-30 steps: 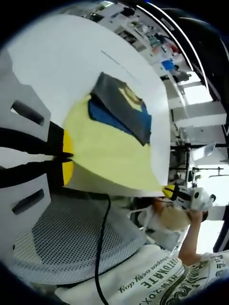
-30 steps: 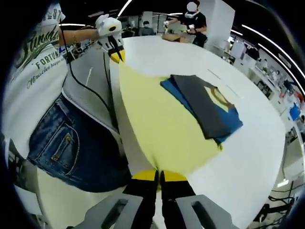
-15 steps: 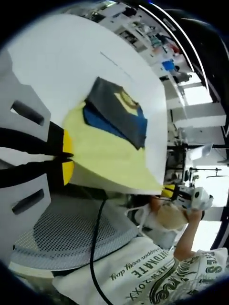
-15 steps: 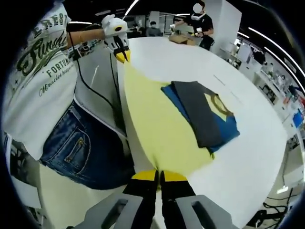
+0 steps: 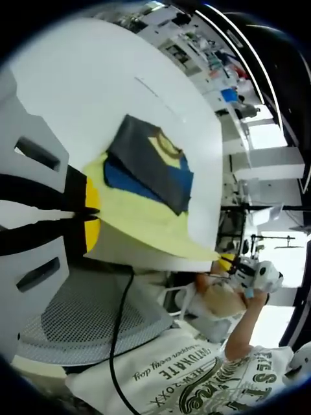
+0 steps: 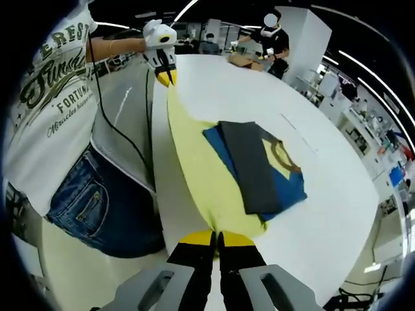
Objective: Fold the garment on the visible template until the final outline fits inside the template.
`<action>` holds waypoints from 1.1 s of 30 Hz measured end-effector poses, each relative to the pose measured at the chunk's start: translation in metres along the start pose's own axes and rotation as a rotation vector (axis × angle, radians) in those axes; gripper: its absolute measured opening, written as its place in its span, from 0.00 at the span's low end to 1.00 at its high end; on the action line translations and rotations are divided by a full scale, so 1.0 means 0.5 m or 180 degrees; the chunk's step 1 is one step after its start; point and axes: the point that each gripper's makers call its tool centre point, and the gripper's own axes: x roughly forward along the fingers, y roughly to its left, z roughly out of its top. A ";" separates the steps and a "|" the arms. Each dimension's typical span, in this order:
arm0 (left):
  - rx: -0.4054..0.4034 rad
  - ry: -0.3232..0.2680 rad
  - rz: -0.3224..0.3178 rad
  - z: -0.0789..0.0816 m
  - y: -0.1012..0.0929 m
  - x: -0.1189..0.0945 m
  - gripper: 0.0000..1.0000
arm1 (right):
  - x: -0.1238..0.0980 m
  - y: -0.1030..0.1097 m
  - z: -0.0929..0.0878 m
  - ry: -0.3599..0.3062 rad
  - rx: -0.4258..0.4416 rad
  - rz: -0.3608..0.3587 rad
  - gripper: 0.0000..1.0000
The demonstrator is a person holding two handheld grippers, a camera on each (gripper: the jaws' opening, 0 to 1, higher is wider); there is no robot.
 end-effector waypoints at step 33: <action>0.0210 -0.0157 0.0915 0.118 0.238 0.038 0.00 | 0.057 -0.268 0.070 0.0052 -0.0433 -0.0978 0.00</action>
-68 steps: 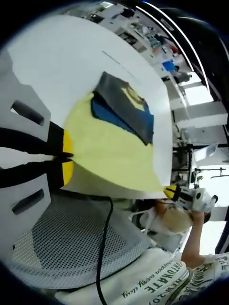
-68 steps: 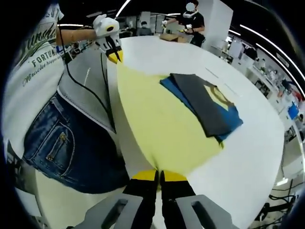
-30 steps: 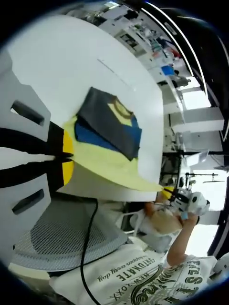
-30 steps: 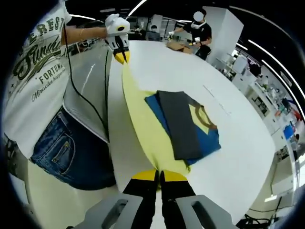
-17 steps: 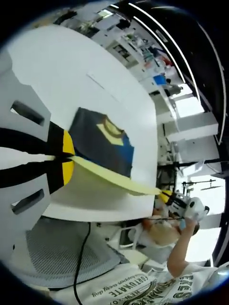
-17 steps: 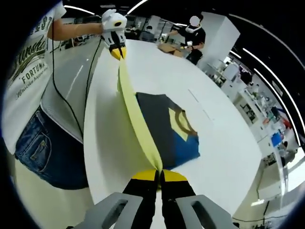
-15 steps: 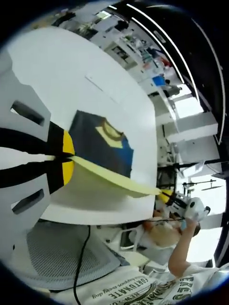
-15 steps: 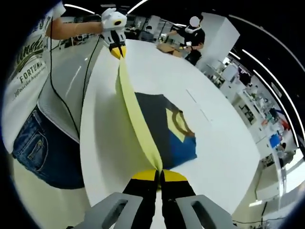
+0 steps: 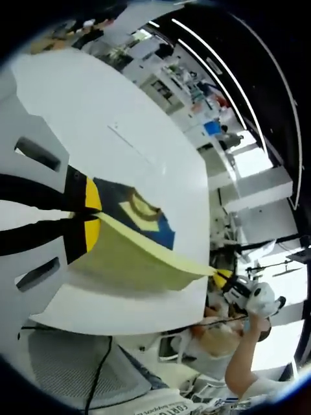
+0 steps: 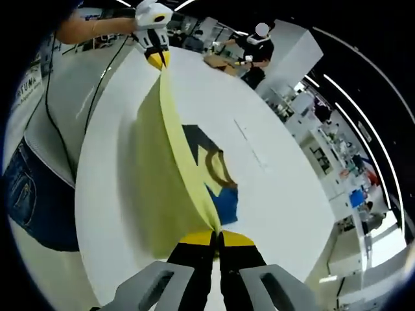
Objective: Fold the garment on the visible template until the final outline fits inside the template.
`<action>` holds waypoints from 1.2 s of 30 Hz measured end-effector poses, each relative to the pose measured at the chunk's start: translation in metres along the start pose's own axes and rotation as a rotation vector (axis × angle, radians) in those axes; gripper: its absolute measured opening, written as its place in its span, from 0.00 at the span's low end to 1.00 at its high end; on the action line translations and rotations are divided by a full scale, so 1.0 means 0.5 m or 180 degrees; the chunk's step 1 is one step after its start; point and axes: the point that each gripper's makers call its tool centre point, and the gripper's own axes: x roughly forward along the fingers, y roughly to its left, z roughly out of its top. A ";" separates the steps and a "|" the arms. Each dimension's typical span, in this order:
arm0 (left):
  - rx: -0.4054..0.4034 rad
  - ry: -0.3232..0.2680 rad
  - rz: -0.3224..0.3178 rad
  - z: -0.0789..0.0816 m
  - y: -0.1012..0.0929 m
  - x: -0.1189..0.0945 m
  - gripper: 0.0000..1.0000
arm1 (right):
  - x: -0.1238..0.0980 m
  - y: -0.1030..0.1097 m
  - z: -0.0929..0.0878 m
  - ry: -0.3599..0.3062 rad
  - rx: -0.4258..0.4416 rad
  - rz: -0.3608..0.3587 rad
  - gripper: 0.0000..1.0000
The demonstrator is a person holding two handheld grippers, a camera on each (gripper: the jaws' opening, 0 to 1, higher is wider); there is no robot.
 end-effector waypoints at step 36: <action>-0.0057 0.0645 0.0658 -0.049 0.168 0.192 0.00 | 0.228 -0.181 -0.022 0.0368 -0.0113 -0.0728 0.00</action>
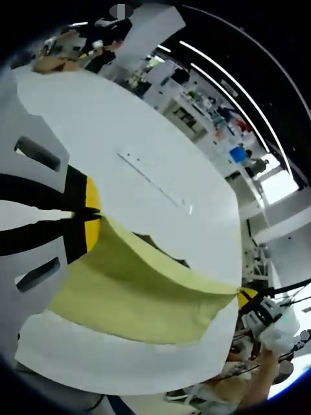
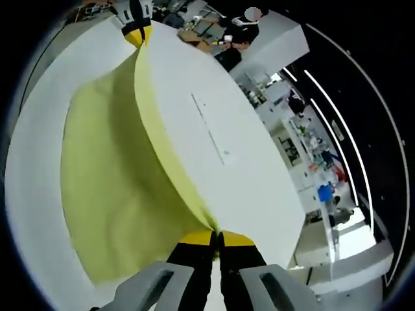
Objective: Fold the garment on the visible template until the final outline fits inside the template.
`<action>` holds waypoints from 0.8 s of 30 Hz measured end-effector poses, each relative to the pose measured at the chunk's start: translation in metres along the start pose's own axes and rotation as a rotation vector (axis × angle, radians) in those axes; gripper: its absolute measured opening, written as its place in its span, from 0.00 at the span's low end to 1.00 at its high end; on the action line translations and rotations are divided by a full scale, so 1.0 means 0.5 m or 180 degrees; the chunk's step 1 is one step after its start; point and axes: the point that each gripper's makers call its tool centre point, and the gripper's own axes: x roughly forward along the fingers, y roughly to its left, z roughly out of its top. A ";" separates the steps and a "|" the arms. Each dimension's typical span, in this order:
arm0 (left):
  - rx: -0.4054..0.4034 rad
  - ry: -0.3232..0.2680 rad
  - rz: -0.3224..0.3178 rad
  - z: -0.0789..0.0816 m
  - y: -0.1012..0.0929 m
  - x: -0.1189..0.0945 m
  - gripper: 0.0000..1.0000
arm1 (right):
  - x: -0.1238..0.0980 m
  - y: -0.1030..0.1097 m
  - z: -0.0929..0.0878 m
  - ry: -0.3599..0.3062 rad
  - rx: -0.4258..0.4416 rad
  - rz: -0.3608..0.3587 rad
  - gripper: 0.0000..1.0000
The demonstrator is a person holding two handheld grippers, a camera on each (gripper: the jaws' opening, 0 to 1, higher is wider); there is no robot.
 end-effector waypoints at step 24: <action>-0.0314 0.0321 -0.0257 -0.106 -0.010 0.179 0.00 | 0.165 0.097 -0.090 0.0289 0.0200 0.0716 0.00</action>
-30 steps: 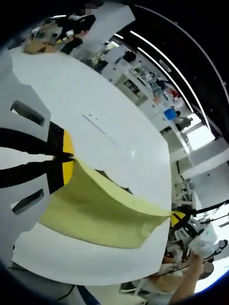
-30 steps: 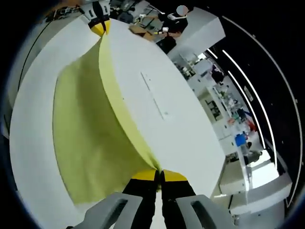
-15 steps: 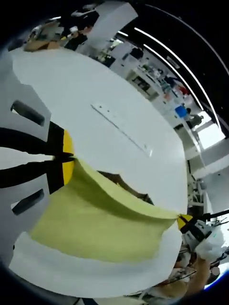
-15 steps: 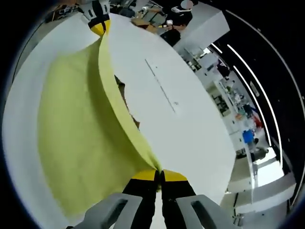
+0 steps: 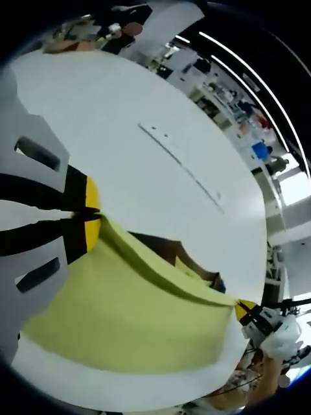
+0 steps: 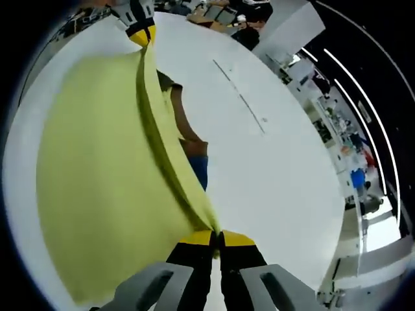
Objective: Fold the garment on the visible template until the final outline fits inside the template.
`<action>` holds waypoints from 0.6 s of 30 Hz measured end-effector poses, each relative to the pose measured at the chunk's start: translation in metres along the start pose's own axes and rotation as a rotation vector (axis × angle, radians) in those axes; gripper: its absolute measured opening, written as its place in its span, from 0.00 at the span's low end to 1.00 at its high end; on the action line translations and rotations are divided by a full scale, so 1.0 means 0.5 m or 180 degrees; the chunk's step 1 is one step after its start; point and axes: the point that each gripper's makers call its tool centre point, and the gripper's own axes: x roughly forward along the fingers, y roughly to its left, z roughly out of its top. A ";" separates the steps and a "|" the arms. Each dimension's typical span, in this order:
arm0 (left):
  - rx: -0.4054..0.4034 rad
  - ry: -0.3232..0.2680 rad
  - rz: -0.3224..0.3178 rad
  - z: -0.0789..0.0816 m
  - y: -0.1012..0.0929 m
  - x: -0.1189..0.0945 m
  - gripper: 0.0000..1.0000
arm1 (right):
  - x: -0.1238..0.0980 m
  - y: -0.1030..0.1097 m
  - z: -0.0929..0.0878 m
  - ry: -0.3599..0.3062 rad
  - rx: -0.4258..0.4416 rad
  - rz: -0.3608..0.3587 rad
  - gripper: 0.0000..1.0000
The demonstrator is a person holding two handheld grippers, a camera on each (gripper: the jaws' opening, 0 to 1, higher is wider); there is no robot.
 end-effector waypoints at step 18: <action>0.0077 -0.0412 -0.0297 -0.009 -0.013 -0.009 0.17 | -0.010 0.009 -0.011 -0.0306 0.0524 0.0136 0.16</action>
